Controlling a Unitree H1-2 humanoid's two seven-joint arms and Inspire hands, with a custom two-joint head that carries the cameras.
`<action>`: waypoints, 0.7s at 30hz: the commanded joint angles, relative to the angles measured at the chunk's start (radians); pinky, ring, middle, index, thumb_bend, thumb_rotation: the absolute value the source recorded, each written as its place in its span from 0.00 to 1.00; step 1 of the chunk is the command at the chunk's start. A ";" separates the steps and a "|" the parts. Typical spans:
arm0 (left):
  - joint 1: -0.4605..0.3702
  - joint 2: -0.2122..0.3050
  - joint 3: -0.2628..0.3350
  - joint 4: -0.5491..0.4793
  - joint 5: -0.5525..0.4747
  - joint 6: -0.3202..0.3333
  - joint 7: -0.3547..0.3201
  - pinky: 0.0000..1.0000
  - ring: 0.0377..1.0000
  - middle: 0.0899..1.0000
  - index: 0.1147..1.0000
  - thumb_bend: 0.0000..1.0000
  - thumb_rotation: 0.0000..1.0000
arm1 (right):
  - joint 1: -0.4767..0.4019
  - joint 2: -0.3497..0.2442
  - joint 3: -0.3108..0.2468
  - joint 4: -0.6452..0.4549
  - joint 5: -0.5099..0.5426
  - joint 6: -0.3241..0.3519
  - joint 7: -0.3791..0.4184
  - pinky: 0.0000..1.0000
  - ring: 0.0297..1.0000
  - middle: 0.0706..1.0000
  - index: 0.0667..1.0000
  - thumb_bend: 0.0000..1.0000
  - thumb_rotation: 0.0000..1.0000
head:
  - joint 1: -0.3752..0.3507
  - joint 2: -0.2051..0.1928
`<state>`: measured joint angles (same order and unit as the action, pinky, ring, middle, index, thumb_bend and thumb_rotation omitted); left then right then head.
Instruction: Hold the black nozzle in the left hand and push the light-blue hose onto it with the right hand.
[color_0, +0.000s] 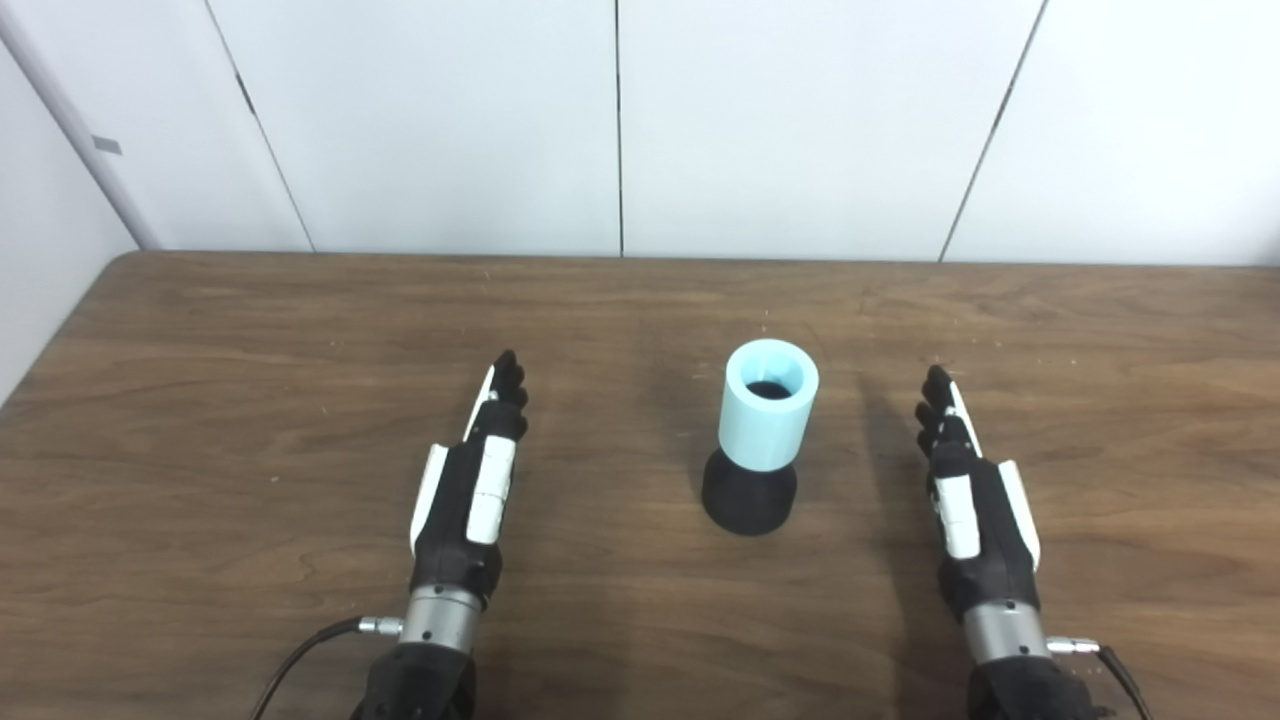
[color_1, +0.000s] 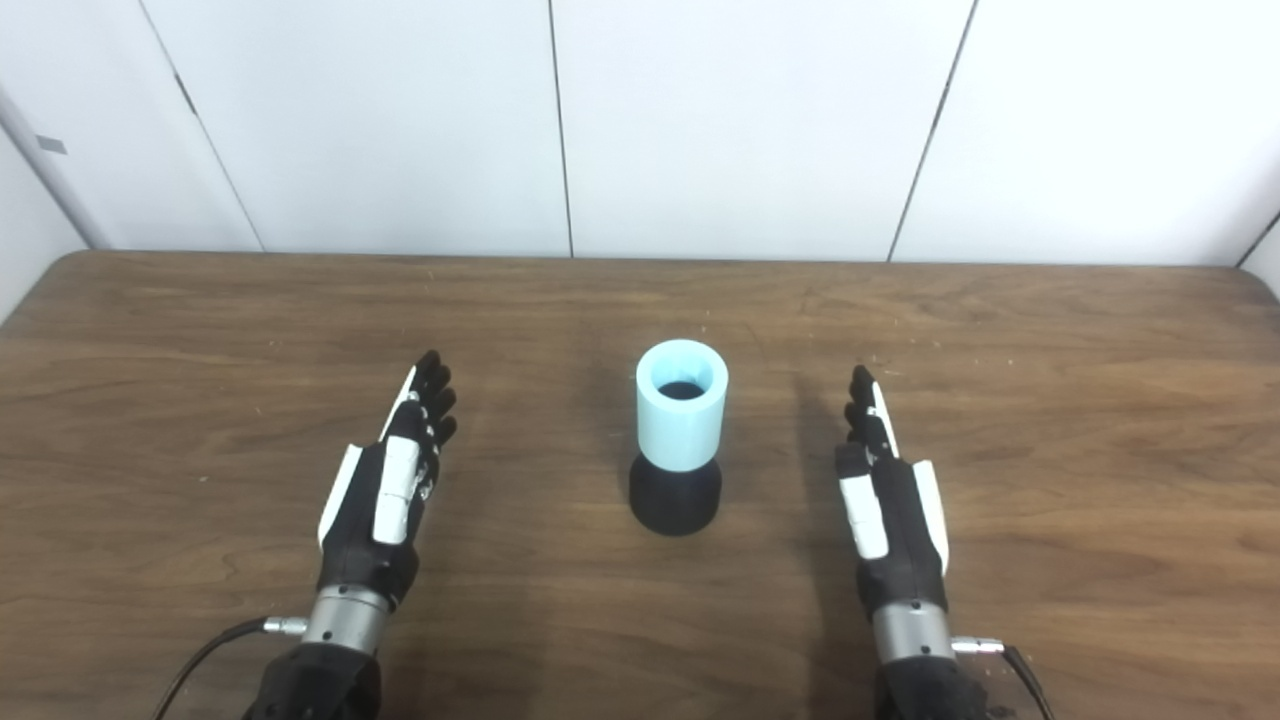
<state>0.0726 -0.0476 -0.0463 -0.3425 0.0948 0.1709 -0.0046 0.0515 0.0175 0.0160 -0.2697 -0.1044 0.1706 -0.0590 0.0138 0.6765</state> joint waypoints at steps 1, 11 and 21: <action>-0.028 0.005 -0.003 -0.026 0.008 -0.025 0.003 1.00 1.00 1.00 1.00 0.78 1.00 | -0.029 0.000 0.000 -0.021 0.010 -0.038 0.006 1.00 1.00 1.00 1.00 0.79 1.00 | 0.001 0.000; -0.040 0.011 -0.007 -0.051 -0.026 0.014 -0.013 1.00 1.00 1.00 1.00 0.79 1.00 | -0.034 -0.014 -0.007 -0.010 0.029 -0.049 0.018 1.00 1.00 1.00 1.00 0.79 1.00 | -0.006 0.001; -0.038 0.014 -0.004 -0.071 -0.057 0.047 -0.018 1.00 1.00 1.00 1.00 0.79 1.00 | -0.030 -0.004 -0.005 -0.031 0.047 -0.028 0.026 1.00 1.00 1.00 1.00 0.79 1.00 | -0.003 0.004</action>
